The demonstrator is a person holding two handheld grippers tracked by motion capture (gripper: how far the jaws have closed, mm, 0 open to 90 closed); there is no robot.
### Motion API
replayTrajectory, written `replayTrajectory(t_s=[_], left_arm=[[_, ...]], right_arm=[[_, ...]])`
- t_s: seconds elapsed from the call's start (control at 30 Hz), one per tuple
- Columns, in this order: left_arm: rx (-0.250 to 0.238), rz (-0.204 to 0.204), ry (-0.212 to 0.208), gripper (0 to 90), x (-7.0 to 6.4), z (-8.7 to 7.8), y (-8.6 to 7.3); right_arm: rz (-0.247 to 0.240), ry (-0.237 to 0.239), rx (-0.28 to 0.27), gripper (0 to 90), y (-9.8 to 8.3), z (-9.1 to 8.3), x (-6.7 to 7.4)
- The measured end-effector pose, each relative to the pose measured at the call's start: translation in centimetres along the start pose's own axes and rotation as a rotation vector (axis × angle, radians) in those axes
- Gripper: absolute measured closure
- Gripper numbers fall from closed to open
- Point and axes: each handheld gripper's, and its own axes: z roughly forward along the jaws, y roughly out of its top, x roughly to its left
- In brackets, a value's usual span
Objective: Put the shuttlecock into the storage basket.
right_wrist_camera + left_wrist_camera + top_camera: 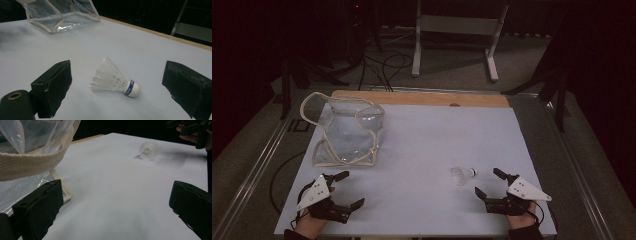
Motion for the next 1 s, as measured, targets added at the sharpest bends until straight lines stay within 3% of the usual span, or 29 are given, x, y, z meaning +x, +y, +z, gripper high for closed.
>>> replayTrajectory(t_s=[0.17,0.37,1.0], left_arm=[[-0.009,-0.02,0.009,0.5,0.2,-0.2,0.0],[0.004,-0.012,0.012,0.5,0.2,-0.2,0.0],[0.034,-0.028,-0.017,0.5,0.0,0.2,0.1]], right_arm=[[0.013,0.016,0.002,8.9,-0.1,0.4,-0.1],[0.004,0.021,0.015,8.9,-0.1,0.6,0.1],[0.012,0.039,0.042,8.9,-0.3,1.2,0.2]])
